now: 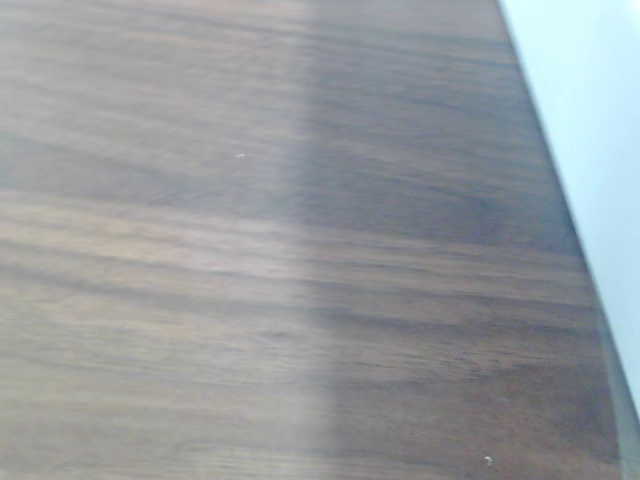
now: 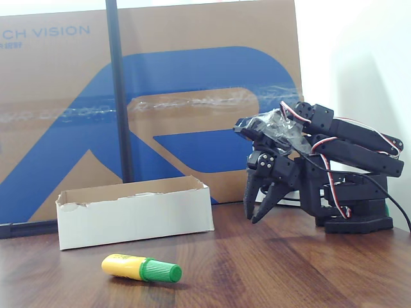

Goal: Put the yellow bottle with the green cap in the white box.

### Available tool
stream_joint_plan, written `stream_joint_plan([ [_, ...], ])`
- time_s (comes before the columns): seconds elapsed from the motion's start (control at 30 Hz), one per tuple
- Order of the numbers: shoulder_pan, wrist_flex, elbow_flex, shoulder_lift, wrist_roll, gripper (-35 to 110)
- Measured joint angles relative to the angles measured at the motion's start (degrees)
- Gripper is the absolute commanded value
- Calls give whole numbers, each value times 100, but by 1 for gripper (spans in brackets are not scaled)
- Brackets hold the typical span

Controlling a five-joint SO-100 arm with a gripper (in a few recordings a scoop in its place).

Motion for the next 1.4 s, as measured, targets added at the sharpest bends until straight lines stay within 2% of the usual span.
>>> stream_joint_plan([
  [0.5,-44,-211,-2408,-2672,-18,3],
  [0.7,-158,-914,-2593,-3226,-62,7],
  [0.87,-246,-1978,-2689,-3876,-220,7],
  [1.0,-571,-2505,-3287,-4614,-281,7],
  [1.27,-694,-2399,-4685,-5730,-9,7],
  [1.4,-712,-2030,-5493,-6258,97,7],
])
